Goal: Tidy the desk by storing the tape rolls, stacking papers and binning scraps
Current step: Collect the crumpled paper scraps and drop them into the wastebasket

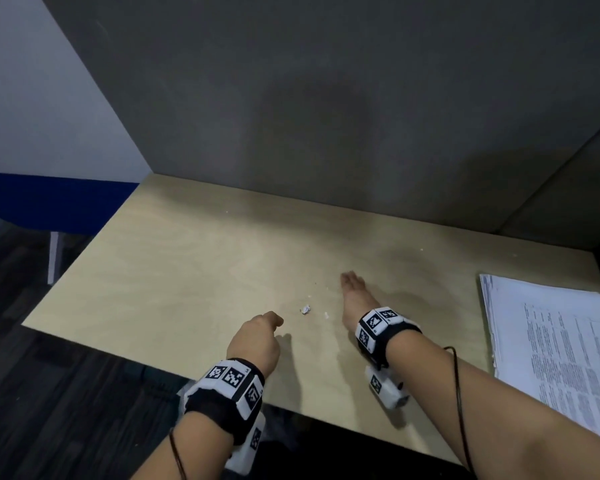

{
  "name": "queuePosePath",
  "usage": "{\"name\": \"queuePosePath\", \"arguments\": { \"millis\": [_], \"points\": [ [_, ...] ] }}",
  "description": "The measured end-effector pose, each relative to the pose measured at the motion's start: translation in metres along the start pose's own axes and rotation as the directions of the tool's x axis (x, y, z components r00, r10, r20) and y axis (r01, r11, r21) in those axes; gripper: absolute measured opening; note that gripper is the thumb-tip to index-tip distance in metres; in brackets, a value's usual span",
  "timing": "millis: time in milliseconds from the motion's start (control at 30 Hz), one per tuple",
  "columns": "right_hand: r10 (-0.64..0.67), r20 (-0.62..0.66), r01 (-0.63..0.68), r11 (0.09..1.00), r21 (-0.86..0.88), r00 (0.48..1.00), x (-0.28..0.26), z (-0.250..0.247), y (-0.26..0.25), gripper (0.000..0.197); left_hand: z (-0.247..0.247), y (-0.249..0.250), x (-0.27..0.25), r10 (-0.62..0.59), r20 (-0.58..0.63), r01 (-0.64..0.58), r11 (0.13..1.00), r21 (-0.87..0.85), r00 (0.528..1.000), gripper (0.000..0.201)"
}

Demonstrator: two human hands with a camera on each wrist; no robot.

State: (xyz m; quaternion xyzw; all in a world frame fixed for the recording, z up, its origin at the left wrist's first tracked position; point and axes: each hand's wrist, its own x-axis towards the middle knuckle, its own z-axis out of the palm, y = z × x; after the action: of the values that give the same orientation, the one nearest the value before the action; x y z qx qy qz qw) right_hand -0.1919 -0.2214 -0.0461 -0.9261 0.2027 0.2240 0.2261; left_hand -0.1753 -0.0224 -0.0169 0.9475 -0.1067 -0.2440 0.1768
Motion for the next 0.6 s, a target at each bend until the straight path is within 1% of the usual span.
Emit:
{"name": "queuePosePath", "arguments": {
  "millis": [67, 167, 300, 400, 467, 500, 533, 600],
  "points": [
    [-0.077, 0.044, 0.078, 0.997, -0.024, 0.996, -0.004, 0.012, -0.014, 0.084, 0.004, -0.003, -0.007, -0.014, 0.002, 0.014, 1.000, -0.002, 1.000, 0.051],
    [-0.200, 0.091, 0.205, 0.978, -0.049, 0.976, -0.011, 0.024, -0.035, 0.086, 0.004, -0.013, -0.018, -0.035, -0.012, 0.035, 0.999, 0.015, 0.999, 0.049],
    [-0.334, 0.170, 0.354, 0.930, -0.102, 0.927, -0.028, 0.044, -0.048, 0.087, 0.008, -0.026, -0.031, -0.077, -0.022, 0.078, 0.997, 0.012, 0.997, 0.049],
    [-0.402, 0.215, 0.431, 0.895, -0.112, 0.890, -0.043, 0.055, -0.045, 0.086, 0.015, -0.031, -0.039, -0.092, -0.015, 0.092, 0.996, -0.016, 0.996, 0.045],
    [-0.425, 0.232, 0.450, 0.891, -0.066, 0.875, -0.050, 0.060, -0.039, 0.082, 0.021, -0.033, -0.044, -0.103, -0.012, 0.102, 0.994, -0.028, 0.995, 0.046],
    [-0.437, 0.206, 0.451, 0.892, -0.026, 0.876, -0.050, 0.058, -0.036, 0.080, 0.024, -0.034, -0.046, -0.108, -0.009, 0.108, 0.993, -0.039, 0.994, 0.048],
    [-0.424, 0.151, 0.426, 0.904, 0.022, 0.893, -0.047, 0.055, -0.032, 0.080, 0.028, -0.036, -0.047, -0.111, -0.004, 0.111, 0.993, -0.046, 0.994, 0.049],
    [-0.312, 0.016, 0.309, 0.946, 0.092, 0.950, -0.032, 0.038, -0.018, 0.082, 0.034, -0.035, -0.048, -0.112, -0.008, 0.111, 0.993, -0.051, 0.994, 0.051]
  ]
}}
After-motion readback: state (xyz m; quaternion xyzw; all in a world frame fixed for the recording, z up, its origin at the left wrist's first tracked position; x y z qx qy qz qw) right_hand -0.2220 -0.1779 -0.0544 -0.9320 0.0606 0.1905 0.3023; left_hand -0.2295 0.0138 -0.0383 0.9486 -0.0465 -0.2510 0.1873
